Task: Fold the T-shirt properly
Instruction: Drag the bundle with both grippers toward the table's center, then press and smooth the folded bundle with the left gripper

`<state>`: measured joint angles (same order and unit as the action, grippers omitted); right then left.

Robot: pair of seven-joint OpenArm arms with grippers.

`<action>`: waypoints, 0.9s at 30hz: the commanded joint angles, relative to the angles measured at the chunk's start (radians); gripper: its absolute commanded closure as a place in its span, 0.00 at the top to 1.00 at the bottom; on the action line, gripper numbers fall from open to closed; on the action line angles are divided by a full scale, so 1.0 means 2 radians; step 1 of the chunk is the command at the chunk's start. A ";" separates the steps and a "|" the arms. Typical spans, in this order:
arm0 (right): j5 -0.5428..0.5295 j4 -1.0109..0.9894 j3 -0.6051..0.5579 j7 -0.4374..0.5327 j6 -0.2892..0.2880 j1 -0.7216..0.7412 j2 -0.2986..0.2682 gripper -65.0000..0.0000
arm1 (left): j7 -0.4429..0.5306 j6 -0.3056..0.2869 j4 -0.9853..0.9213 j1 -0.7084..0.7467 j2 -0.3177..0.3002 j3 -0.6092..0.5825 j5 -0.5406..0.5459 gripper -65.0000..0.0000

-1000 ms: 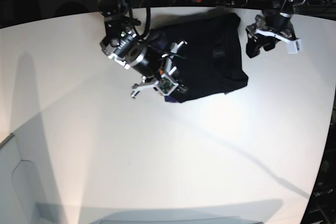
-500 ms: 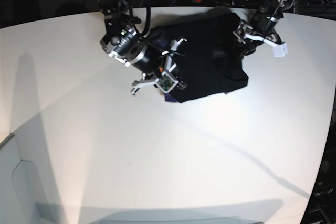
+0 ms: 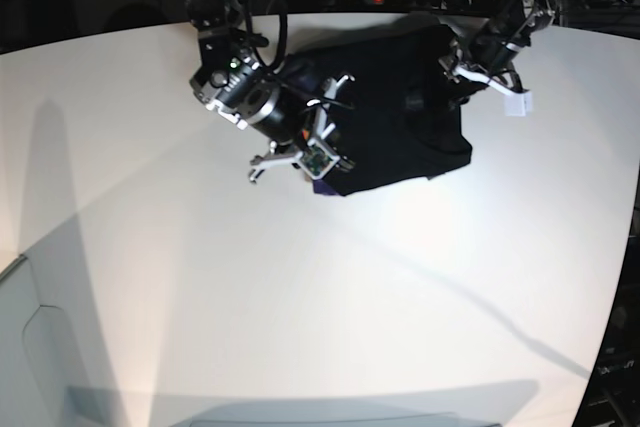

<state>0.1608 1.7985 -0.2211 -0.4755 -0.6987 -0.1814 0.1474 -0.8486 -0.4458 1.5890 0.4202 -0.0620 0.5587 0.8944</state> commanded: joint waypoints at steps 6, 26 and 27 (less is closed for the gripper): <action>-0.006 0.032 0.008 0.013 0.000 0.003 -0.002 0.00 | -0.003 0.000 0.001 -0.020 -0.035 -0.048 -0.003 0.03; -0.007 0.064 0.265 0.013 0.000 0.008 -0.003 0.00 | 0.000 -0.002 -0.142 -0.336 -0.138 -0.529 -0.217 0.00; -0.007 0.064 0.279 0.013 0.000 0.008 -0.003 0.00 | 0.000 -0.002 -0.153 -0.358 -0.136 -0.557 -0.227 0.00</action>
<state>0.1600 1.9076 0.3370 -0.4747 -0.6991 -0.1757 0.1452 -0.7879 -0.4648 1.2919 -0.3035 -0.3260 -0.5583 0.4995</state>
